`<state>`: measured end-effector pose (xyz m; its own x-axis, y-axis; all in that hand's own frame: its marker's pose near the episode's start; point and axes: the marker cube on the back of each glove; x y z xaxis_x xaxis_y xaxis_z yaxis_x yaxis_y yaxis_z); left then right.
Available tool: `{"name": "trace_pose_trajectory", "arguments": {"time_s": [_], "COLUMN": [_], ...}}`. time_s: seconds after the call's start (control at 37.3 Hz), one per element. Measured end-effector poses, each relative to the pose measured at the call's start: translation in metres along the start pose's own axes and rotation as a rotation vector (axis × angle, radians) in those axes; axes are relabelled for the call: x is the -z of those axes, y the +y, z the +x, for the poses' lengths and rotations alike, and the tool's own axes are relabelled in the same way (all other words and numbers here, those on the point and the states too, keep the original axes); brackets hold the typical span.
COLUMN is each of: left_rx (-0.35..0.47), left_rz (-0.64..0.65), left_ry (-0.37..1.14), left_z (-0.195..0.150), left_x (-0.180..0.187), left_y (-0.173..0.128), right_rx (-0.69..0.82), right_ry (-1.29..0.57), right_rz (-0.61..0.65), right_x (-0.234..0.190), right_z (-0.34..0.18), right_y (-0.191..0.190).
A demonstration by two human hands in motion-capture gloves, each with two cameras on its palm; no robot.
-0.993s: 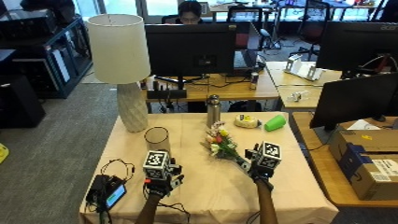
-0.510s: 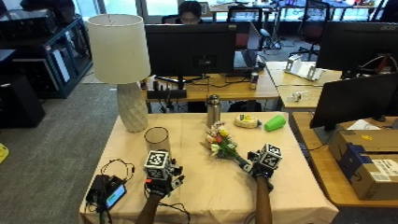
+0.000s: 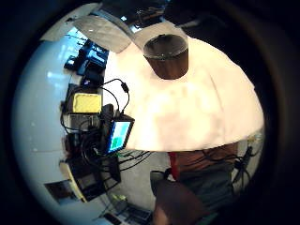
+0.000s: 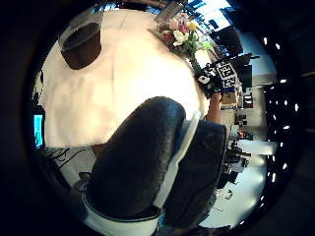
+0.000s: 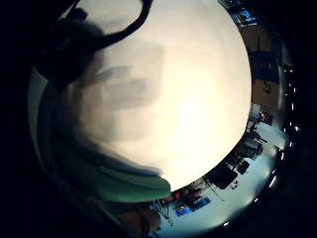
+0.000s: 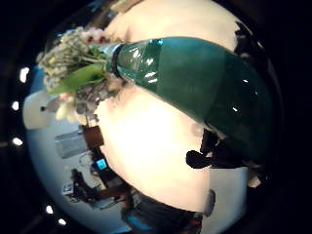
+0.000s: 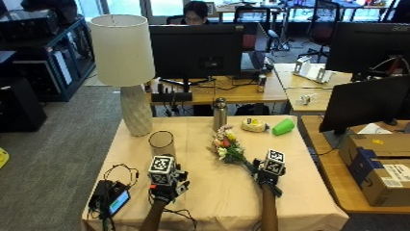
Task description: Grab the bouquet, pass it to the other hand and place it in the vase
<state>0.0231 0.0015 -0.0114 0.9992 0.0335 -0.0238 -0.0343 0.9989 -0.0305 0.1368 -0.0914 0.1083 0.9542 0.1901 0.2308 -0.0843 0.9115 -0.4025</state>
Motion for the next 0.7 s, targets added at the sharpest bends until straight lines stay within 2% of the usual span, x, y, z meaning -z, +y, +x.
{"name": "trace_pose_trajectory", "arguments": {"time_s": [0.08, 0.19, 0.27, 0.4, 0.56, 0.7], "left_rx": [-0.006, -0.012, -0.02, -0.014, -0.01, -0.007], "left_rz": [0.008, 0.019, 0.038, 0.031, 0.017, -0.005], "left_ry": [-0.003, 0.008, 0.014, 0.013, 0.013, 0.034], "left_z": [-0.001, 0.002, 0.002, 0.003, 0.002, 0.005], "left_x": [-0.002, 0.0, -0.002, -0.001, 0.0, 0.003], "left_y": [-0.002, -0.003, -0.007, -0.005, -0.002, 0.003], "right_rx": [-0.062, -0.19, -0.197, -0.254, -0.219, -0.238], "right_ry": [0.099, 0.246, 0.304, 0.34, 0.288, 0.275], "right_rz": [0.07, 0.249, 0.356, 0.318, 0.387, 0.374], "right_x": [0.004, 0.017, 0.022, 0.019, 0.019, 0.018], "right_z": [0.008, 0.022, 0.026, 0.033, 0.033, 0.034], "right_y": [0.0, -0.004, -0.014, -0.004, -0.014, -0.012]}}
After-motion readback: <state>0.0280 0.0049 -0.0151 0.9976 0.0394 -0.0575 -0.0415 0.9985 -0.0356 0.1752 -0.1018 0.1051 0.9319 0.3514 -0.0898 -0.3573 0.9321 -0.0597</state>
